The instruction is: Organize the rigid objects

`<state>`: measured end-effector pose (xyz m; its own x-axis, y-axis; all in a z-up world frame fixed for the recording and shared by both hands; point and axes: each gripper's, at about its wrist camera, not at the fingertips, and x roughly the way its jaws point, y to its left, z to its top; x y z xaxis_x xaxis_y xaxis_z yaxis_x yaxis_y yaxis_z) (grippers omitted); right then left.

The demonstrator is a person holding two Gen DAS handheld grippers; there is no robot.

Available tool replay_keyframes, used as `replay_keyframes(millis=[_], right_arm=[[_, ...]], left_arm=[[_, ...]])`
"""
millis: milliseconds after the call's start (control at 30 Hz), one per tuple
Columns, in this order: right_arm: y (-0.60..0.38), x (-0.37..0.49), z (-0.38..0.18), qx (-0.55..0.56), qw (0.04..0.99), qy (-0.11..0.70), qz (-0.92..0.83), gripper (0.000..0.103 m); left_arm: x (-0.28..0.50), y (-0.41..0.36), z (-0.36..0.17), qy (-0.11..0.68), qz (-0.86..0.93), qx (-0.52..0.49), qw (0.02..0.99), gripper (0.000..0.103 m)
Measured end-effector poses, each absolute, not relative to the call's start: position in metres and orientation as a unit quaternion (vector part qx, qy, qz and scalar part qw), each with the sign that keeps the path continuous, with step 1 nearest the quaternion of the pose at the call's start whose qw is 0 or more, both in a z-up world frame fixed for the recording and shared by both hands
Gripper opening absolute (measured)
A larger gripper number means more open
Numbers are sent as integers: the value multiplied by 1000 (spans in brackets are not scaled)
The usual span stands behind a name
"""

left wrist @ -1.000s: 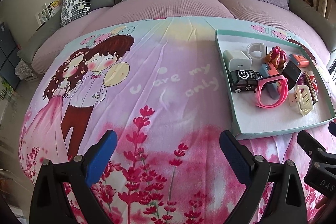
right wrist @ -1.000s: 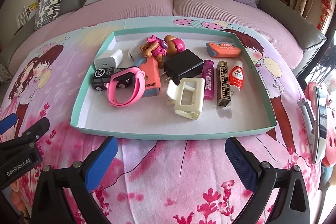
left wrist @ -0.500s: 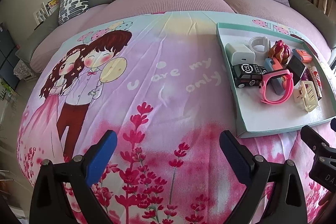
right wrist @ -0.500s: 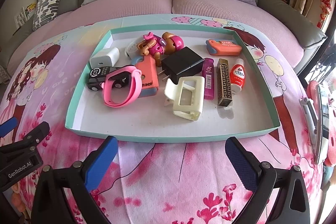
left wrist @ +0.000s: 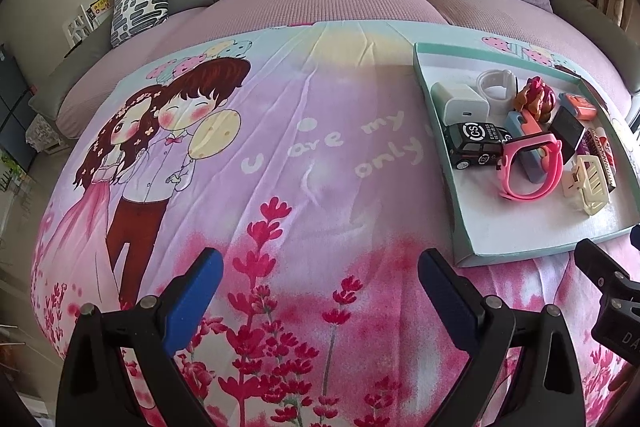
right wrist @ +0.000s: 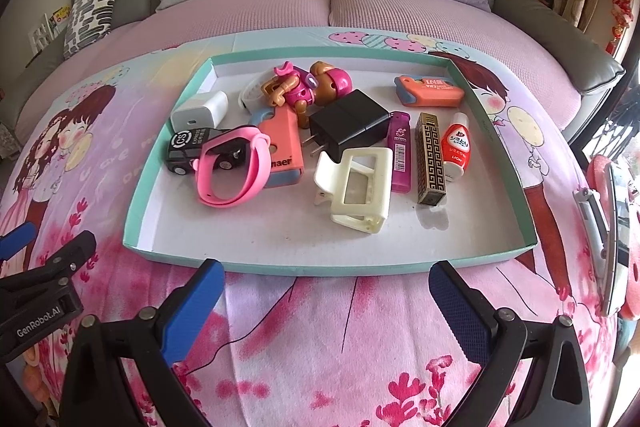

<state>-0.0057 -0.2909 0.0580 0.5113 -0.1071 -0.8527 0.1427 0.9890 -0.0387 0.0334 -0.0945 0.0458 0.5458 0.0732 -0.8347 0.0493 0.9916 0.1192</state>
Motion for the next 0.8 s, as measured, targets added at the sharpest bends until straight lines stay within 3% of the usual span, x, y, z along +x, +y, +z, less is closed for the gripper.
replay_keyframes(millis=[800], right_arm=[[-295,-4,58,28,871,485,-69,103]], left_arm=[[34,-92,46,468,-1,53,882,98]])
